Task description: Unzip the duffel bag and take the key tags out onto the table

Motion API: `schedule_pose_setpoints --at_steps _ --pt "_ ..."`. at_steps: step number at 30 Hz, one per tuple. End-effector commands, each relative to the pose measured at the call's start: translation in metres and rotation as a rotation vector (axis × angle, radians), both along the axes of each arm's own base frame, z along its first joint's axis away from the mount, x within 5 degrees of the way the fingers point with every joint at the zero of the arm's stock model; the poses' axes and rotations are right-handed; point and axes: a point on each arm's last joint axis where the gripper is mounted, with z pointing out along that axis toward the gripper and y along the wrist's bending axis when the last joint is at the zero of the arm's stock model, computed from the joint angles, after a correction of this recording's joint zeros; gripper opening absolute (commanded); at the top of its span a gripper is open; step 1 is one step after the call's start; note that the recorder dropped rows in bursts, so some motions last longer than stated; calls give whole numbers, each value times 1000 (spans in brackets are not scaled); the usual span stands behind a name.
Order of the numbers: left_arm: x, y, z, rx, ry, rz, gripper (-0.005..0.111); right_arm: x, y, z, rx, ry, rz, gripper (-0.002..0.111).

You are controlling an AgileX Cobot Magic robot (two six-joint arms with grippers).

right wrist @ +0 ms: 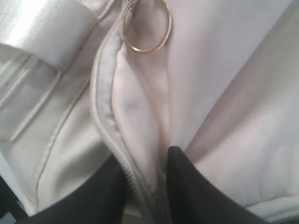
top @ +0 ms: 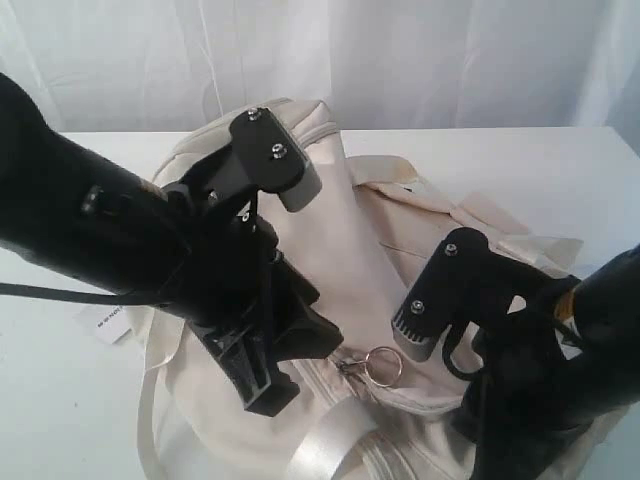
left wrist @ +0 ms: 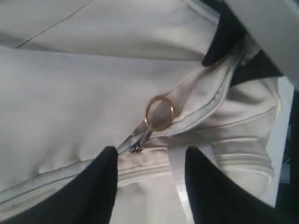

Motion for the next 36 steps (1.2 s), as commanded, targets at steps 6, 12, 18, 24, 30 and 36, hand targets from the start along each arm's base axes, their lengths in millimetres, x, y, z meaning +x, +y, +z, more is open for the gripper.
schedule_pose_setpoints --at_steps 6,12,18,24,30,36 --pt "3 -18 -20 -24 24 -114 52 -2 -3 0 13 14 -32 54" --pt "5 -28 -31 -27 -118 -316 52 -3 -3 1 18 10 -32 54" --pt "8 -32 -36 -28 -186 -379 52 -3 -3 1 18 12 -36 54" --pt "17 -38 -50 2 -180 -342 52 -3 -3 1 23 17 -57 54" --pt "22 -40 -52 -17 -177 -277 52 -2 -2 2 34 8 -57 54" --pt "21 -43 -64 2 -127 -306 52 -2 -2 2 37 7 -61 54"
